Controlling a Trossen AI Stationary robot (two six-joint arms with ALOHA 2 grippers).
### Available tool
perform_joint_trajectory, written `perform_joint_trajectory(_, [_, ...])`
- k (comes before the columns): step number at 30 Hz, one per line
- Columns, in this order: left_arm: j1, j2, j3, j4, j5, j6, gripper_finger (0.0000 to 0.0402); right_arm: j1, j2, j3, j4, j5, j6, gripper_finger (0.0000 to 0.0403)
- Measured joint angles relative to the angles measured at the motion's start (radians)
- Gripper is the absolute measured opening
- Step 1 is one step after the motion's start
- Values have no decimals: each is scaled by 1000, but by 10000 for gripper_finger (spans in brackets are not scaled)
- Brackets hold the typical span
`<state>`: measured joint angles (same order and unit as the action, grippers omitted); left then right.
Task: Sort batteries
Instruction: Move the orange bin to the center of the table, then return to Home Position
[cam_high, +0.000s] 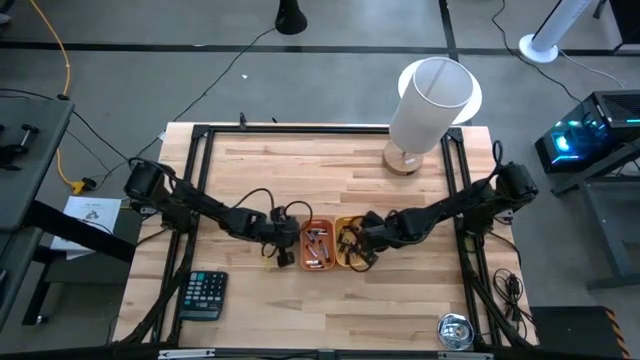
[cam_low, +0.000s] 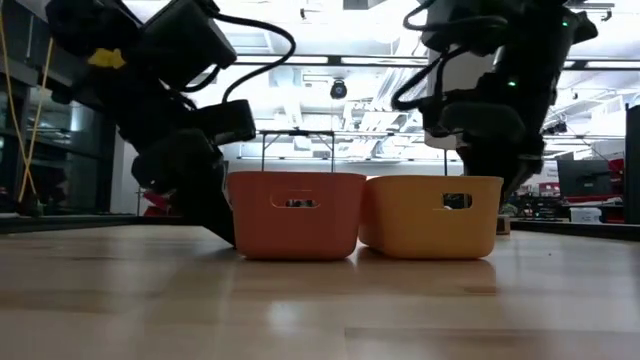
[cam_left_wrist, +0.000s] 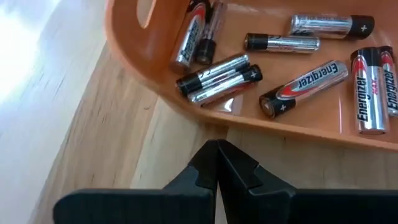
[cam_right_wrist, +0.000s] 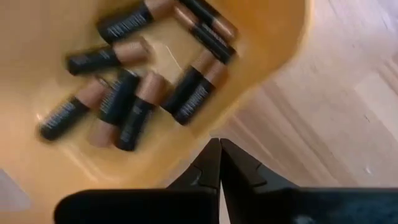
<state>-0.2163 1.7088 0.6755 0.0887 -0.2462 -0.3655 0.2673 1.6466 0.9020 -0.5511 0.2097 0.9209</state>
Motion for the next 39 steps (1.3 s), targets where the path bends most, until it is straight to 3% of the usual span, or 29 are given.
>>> perform_joint_trajectory(9, [26,3,0,12,-18,72,0,-32,7,0,98,-5,-31,0])
perform_joint_trajectory(16, [34,-65,1,-211,-52,90,0,-33,-35,0,-108,-6,-32,0])
perform_joint_trajectory(21, [35,-197,-69,-283,-53,87,0,-19,-115,0,-221,-9,-66,0])
perform_joint_trajectory(27, [38,-422,-174,-322,-70,-45,0,-20,-189,0,-364,89,11,0])
perform_joint_trajectory(31, [16,-571,-247,-174,-51,-86,0,-2,-249,0,-393,105,72,0])
perform_joint_trajectory(34, [15,-643,-311,45,-44,-78,0,17,-297,0,-403,115,119,0])
perform_joint_trajectory(39, [63,-700,-422,354,-43,-107,0,63,-398,0,-493,159,209,0])
